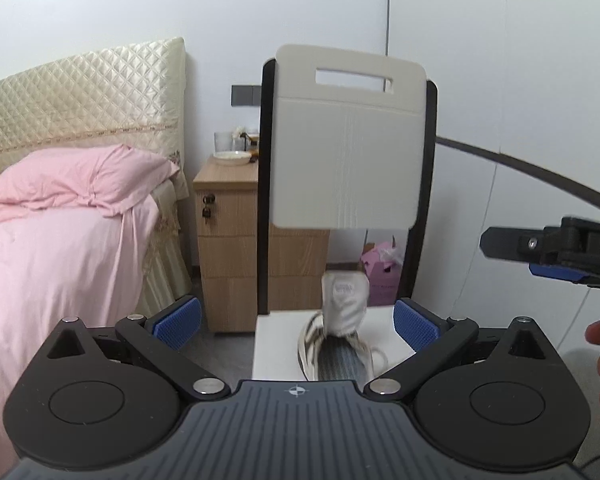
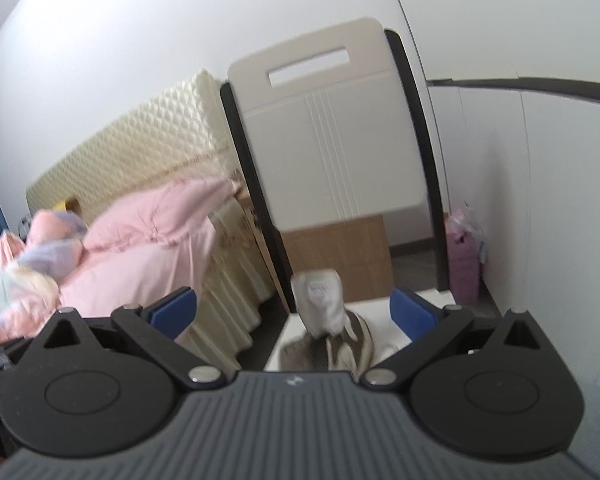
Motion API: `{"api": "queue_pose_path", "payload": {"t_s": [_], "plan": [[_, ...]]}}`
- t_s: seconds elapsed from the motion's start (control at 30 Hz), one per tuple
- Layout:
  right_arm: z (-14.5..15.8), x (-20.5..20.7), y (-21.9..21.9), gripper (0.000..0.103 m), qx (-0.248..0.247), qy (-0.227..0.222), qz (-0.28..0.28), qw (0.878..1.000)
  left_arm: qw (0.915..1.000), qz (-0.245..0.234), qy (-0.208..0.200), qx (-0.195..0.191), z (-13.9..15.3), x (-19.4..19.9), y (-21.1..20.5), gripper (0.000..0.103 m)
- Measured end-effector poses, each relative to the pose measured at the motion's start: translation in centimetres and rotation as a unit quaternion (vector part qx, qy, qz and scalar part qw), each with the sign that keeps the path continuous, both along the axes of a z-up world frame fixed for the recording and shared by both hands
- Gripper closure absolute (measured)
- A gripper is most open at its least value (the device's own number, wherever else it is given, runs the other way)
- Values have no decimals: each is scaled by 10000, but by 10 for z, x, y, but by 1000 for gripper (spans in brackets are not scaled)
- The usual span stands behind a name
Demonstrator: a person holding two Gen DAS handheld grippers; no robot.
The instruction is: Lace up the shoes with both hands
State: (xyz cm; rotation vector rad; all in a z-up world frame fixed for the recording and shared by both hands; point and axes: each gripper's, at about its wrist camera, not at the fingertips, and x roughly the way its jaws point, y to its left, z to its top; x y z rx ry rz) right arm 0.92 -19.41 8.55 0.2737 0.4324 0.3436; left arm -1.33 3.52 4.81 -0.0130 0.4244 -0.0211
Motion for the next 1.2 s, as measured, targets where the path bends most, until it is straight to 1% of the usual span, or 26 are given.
{"api": "queue_pose_path", "payload": {"t_s": [0.07,0.13,0.23,0.33,0.4,0.5,0.63,0.87,0.93,1.07,1.13,1.2], "plan": [[10,9,1,0,94,-63,65,9999,9999,-56,-40,133,3,9,1,0],[16,19,3,0,137,-103,160,9997,9998,1,15,218,2,24,3,0],[22,35,5,0,94,-109,299,9994,9999,-49,141,88,-4,42,10,0],[13,55,6,0,80,61,426,9990,9995,-56,316,37,-18,62,16,0],[0,70,6,0,83,239,391,9989,9988,-68,491,30,-32,74,18,0],[-26,90,7,1,119,563,304,9979,9971,-110,750,-36,-54,89,22,1],[-60,103,13,2,11,811,255,9964,9945,-185,1026,-111,-82,103,25,1],[-106,112,21,5,-105,1114,259,9934,9925,-200,1139,-395,-112,115,31,3],[-116,113,22,6,-94,1191,235,9926,9919,-243,1171,-425,-117,117,32,10],[-131,114,25,6,-94,1300,151,9914,9905,-311,1215,-565,-126,121,32,17],[-134,120,26,6,-56,1376,147,9904,9908,-368,1208,-479,-131,123,29,23],[-139,122,30,6,-68,1461,193,9891,9912,-398,1204,-366,-134,124,25,26]]}}
